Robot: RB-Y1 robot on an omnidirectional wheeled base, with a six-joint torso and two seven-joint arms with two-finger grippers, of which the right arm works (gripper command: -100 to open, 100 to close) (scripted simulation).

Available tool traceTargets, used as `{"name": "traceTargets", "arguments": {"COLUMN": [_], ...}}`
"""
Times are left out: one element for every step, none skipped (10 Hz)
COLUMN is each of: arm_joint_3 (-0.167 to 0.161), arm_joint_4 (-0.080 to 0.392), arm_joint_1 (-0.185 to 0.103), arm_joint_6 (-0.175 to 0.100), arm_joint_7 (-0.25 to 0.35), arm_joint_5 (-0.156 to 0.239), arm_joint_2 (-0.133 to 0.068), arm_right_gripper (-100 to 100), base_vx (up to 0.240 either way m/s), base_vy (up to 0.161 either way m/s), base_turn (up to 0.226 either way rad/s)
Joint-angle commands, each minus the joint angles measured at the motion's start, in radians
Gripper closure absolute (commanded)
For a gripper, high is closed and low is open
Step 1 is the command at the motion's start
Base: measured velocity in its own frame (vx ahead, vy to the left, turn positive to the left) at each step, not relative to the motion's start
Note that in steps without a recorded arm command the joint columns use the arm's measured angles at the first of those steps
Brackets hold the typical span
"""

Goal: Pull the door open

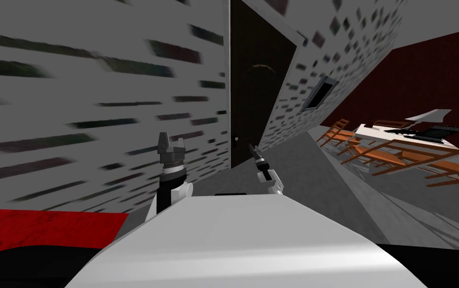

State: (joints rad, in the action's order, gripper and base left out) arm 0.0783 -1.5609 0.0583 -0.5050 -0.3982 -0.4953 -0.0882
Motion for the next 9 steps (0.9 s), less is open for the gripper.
{"name": "traceTargets", "arguments": {"arm_joint_3": [0.005, 0.009, 0.009, 0.012, 0.015, 0.018, 0.021, 0.021, 0.024], "arm_joint_4": [0.05, 0.081, 0.085, 0.116, 0.146, 0.175, 0.205, 0.205, 0.233], "arm_joint_1": [-0.025, -0.041, -0.041, -0.057, -0.072, -0.087, -0.102, -0.102, -0.116], "arm_joint_6": [-0.001, -0.001, -0.001, -0.001, -0.001, -0.001, -0.001, -0.001, -0.001], "arm_joint_7": [-0.037, -0.057, -0.057, -0.077, -0.096, -0.115, -0.134, -0.134, -0.153], "arm_joint_5": [-0.031, -0.05, -0.05, -0.069, -0.086, -0.104, -0.122, -0.122, -0.138], "arm_joint_2": [-0.001, -0.003, -0.003, -0.004, -0.005, -0.005, -0.006, -0.006, -0.007], "arm_right_gripper": [-100, -100, -100, -100, -100, -100, -100, -100, -100], "base_vx": [0.102, 0.091, 0.061, 0.062, 0.08, 0.093, 0.104, 0.058, 0.038], "base_vy": [-0.034, -0.028, -0.016, -0.006, -0.017, -0.025, -0.038, -0.033, -0.02], "base_turn": [0.076, 0.101, 0.027, 0.039, 0.084, 0.112, 0.085, 0.019, 0.049]}}
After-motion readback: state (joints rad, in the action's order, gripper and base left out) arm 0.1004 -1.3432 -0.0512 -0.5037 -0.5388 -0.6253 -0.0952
